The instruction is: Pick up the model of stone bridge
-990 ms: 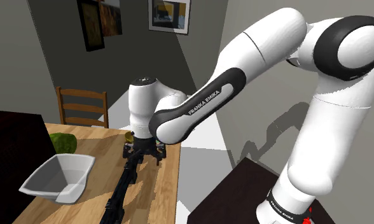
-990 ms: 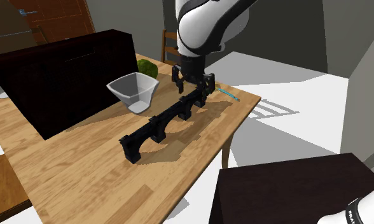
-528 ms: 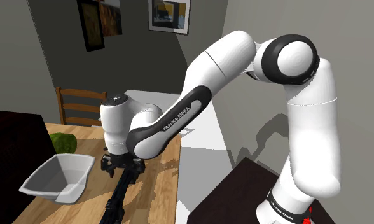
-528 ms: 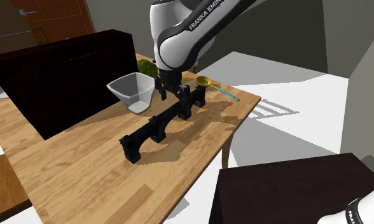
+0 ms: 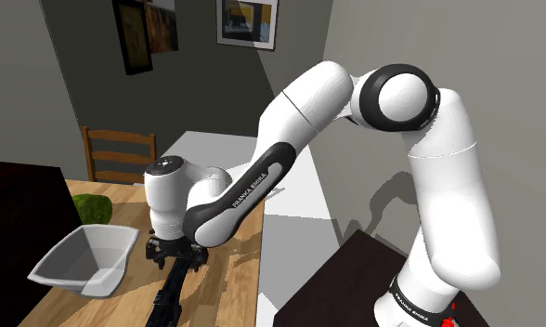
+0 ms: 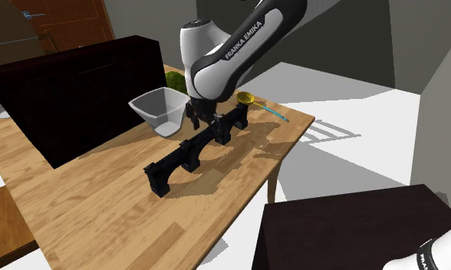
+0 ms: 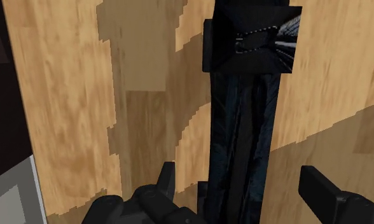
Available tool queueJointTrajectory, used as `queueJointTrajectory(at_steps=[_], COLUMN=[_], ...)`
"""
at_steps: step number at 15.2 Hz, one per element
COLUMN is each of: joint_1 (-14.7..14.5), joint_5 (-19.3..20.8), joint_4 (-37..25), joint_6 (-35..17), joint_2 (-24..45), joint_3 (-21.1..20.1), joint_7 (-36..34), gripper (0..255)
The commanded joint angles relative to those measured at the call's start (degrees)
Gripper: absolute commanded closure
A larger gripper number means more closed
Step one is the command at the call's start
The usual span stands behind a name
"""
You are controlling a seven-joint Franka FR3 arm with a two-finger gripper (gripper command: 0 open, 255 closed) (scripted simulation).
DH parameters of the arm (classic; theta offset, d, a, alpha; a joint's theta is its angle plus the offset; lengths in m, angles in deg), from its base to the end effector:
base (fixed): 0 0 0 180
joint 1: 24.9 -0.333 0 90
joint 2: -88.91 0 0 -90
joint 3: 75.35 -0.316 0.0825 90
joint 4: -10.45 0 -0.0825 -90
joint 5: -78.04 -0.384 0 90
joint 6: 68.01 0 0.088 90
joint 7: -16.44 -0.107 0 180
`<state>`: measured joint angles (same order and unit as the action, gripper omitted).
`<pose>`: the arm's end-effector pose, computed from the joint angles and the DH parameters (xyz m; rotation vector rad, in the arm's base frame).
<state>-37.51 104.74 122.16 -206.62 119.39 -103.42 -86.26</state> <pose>0.4796 0.3932 0.2338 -2.8888 1.2096 -0.1170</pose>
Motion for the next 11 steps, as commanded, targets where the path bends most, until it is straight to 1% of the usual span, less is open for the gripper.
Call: queueJointTrajectory(at_steps=[1, 2, 3, 11], joint_1=[-0.31, -0.31, -0.37, -0.36], joint_5=[0.57, 0.57, 0.61, 0.61], joint_4=[-0.16, -0.17, -0.27, -0.26], joint_6=[-0.6, -0.6, -0.6, -0.61], joint_2=[0.81, 0.81, 0.92, 0.92], joint_3=[0.43, 0.43, 0.47, 0.47], joint_7=[-0.36, -0.36, -0.39, -0.38], gripper=[0, 0, 255, 255])
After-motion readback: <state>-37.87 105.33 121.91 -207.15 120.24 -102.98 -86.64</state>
